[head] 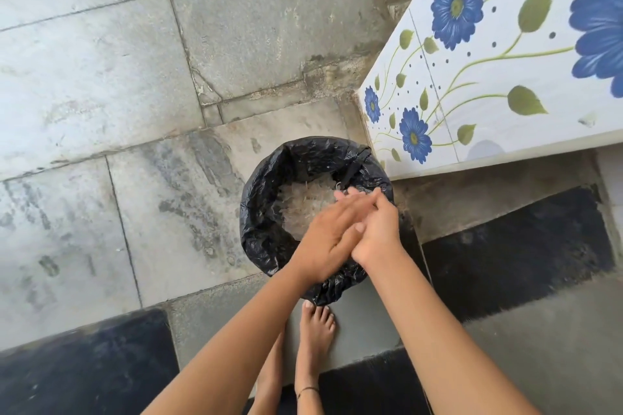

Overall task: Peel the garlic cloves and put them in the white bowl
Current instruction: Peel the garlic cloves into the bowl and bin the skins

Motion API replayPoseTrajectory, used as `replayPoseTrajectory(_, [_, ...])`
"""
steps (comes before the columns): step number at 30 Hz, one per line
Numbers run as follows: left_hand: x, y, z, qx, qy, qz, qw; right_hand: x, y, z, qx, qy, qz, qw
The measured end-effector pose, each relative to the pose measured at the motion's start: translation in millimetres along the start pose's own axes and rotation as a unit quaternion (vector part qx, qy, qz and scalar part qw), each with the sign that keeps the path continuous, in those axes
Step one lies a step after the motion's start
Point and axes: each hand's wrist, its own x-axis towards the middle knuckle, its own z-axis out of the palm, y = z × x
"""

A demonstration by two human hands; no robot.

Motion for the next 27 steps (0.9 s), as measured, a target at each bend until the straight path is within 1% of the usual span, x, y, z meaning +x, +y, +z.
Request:
replayPoseTrajectory(1, [-5, -9, -2, 0.029, 0.002, -0.049, 0.998, -7, -2, 3, -0.003, -0.015, 0.001, 1.000])
replayPoseTrajectory(3, [-6, -17, -14, 0.053, 0.037, -0.174, 0.983, -22, -5, 9, -0.069, -0.018, -0.033, 0.997])
replayPoseTrajectory(4, [-7, -11, -20, 0.049, 0.047, -0.198, 0.978, -31, -6, 10, -0.118, -0.007, -0.063, 0.991])
replayPoseTrajectory(5, [-8, 0, -27, 0.043, 0.064, -0.200, 0.977, -41, -7, 12, -0.169, 0.015, -0.094, 0.981])
replayPoseTrajectory(6, [-11, 15, -36, 0.040, 0.082, -0.197, 0.976, -54, -9, 13, -0.222, 0.038, -0.128, 0.966])
replayPoseTrajectory(8, [-23, 52, -60, 0.048, 0.106, -0.201, 0.973, -84, -16, 11, -0.328, 0.078, -0.196, 0.921])
replayPoseTrajectory(10, [-41, 93, -84, 0.058, 0.121, -0.217, 0.967, -123, -21, 10, -0.426, 0.108, -0.230, 0.868])
replayPoseTrajectory(11, [-52, 122, -98, 0.068, 0.120, -0.215, 0.967, -150, -24, 10, -0.479, 0.120, -0.242, 0.835])
replayPoseTrajectory(13, [-80, 186, -121, 0.099, 0.105, -0.179, 0.973, -214, -27, 13, -0.569, 0.127, -0.285, 0.761])
replayPoseTrajectory(14, [-94, 220, -131, 0.115, 0.099, -0.153, 0.976, -251, -29, 17, -0.588, 0.129, -0.318, 0.733])
replayPoseTrajectory(15, [-107, 249, -139, 0.128, 0.093, -0.134, 0.978, -282, -29, 21, -0.590, 0.130, -0.350, 0.716])
replayPoseTrajectory(18, [-156, 345, -157, 0.148, 0.093, -0.075, 0.982, -394, -35, 18, -0.542, 0.146, -0.439, 0.702])
replayPoseTrajectory(20, [-183, 400, -161, 0.150, 0.093, -0.019, 0.984, -462, -36, 6, -0.497, 0.150, -0.491, 0.699])
replayPoseTrajectory(23, [-208, 481, -142, 0.176, 0.106, 0.103, 0.973, -559, -38, -36, -0.418, 0.192, -0.557, 0.692])
replayPoseTrajectory(24, [-220, 506, -132, 0.175, 0.088, 0.142, 0.970, -582, -35, -53, -0.390, 0.216, -0.581, 0.680])
replayPoseTrajectory(25, [-234, 545, -102, 0.178, 0.047, 0.203, 0.962, -621, -27, -90, -0.354, 0.264, -0.614, 0.655])
replayPoseTrajectory(26, [-242, 573, -79, 0.182, 0.019, 0.243, 0.952, -647, -21, -118, -0.336, 0.302, -0.635, 0.626])
replayPoseTrajectory(27, [-241, 575, -78, 0.180, 0.012, 0.250, 0.951, -646, -20, -123, -0.336, 0.303, -0.639, 0.623])
